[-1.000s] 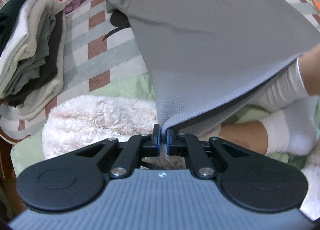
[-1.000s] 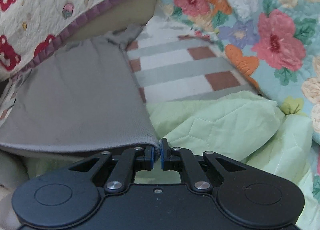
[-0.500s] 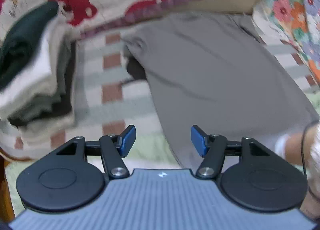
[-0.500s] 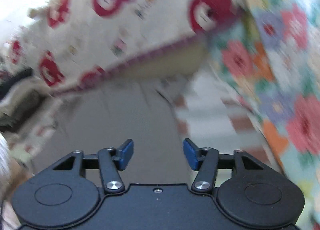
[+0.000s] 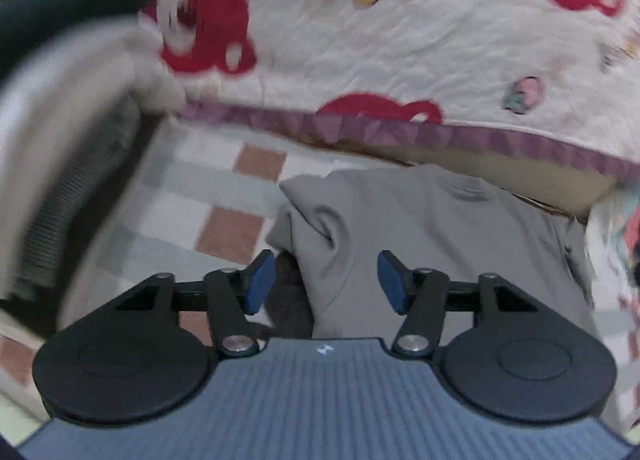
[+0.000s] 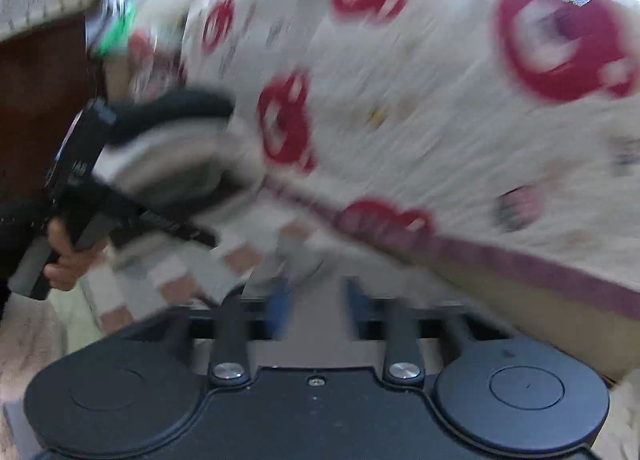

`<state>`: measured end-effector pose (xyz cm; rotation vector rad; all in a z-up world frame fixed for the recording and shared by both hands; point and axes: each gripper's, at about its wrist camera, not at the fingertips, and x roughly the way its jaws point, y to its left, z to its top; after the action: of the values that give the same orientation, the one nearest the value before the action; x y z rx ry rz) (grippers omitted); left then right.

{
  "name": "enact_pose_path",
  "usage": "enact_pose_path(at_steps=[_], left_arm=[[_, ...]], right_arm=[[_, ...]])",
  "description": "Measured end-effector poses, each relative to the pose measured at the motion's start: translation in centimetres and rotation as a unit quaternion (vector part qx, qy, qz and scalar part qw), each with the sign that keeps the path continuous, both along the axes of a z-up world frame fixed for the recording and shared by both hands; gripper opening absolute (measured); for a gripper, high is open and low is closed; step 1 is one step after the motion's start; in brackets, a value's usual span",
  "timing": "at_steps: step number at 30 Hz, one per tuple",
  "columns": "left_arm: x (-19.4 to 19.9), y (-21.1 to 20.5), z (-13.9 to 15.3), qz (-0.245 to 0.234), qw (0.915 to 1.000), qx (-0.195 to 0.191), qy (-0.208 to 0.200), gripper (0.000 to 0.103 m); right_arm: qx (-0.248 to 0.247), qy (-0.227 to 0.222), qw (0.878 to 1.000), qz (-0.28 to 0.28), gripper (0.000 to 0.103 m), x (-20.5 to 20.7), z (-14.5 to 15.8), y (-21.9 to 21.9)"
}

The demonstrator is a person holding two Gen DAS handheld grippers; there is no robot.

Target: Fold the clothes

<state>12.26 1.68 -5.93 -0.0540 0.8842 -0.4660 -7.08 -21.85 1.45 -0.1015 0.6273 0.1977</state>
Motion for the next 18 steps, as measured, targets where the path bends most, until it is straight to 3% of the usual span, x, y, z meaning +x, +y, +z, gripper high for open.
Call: enact_pose_path(at_steps=[2,6,11,14,17,18], left_arm=[[2.7,-0.8,-1.9,0.011,0.9998,0.004,0.019,0.027],[5.7,-0.6,-6.0,0.051,0.9974,-0.018,0.047,0.023],[8.1,1.8,-10.6,0.064,0.9852,-0.108,0.116,0.024],[9.0,3.3,-11.2,0.081,0.9749,-0.164,0.127,0.027],[9.0,2.7,-11.7,0.071,0.9816,-0.134,0.116,0.031],[8.8,2.6,-12.0,0.071,0.9806,-0.143,0.113,0.031]], right_arm=[[-0.005,0.057,0.998,0.013,0.000,5.1,-1.5,1.0],[-0.009,0.135,0.991,0.019,0.000,12.9,-5.6,2.2],[0.068,0.152,0.986,0.007,0.003,15.6,-8.8,1.3],[0.061,0.158,0.985,0.023,0.008,16.1,-10.1,1.0],[0.055,0.161,0.985,0.044,0.008,17.1,-10.9,0.6],[0.058,0.157,0.984,0.052,0.008,17.4,-11.1,0.5]])
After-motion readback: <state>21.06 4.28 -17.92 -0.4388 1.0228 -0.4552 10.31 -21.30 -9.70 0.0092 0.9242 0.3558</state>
